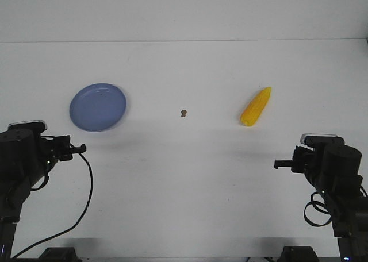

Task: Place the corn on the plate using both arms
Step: 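Reach the left gripper forward to the rim of the blue plate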

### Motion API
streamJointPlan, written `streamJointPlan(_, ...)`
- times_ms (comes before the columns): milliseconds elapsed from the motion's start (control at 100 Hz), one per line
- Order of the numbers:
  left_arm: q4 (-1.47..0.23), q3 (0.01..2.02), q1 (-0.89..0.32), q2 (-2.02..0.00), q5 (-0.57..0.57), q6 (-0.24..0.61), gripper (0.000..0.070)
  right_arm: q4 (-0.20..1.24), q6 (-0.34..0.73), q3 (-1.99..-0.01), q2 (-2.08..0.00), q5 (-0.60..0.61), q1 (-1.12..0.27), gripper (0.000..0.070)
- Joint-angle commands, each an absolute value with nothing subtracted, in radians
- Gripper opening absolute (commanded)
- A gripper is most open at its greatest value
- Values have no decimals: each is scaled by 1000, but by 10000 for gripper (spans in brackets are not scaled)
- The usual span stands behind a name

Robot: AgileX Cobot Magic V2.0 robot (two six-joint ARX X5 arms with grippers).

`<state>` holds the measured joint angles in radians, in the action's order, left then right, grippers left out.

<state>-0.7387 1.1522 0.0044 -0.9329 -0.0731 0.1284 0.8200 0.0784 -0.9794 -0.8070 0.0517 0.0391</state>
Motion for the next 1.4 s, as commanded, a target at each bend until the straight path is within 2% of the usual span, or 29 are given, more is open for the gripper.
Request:
streamJointPlan(0,-732,1171,5,-935,-70,122,284,818,74,-998,-812,52,39,262)
streamJointPlan(50,-732,1171,5,-935,-70,125,369,817,78,-998,-812,52,39,378)
streamJointPlan(100,-732,1171,5,-935,-70,125,406,816,79,-998,-812,52,39,436)
streamJointPlan(130,-732,1171,5,-935,-70,125,418,816,79,-998,-812,52,39,448)
streamJointPlan(300,-730,1171,5,-936,-70,127,422,816,80,-998,-812,52,39,448)
streamJointPlan(520,-661,1172,42,-1024,-70,190,422,816,80,-998,-812,52,39,448)
streamJointPlan(730,-602,1206,123,-1258,-87,204,422,816,80,-998,-812,52,39,448)
streamJointPlan(890,-581,1304,165,-1466,-87,194,423,812,80,-998,-812,52,39,448)
streamJointPlan(1130,-575,1476,192,-1726,-90,180,424,808,80,-998,-812,52,39,448)
streamJointPlan(1390,-562,1560,197,-1899,-109,173,424,808,80,-998,-812,52,39,448)
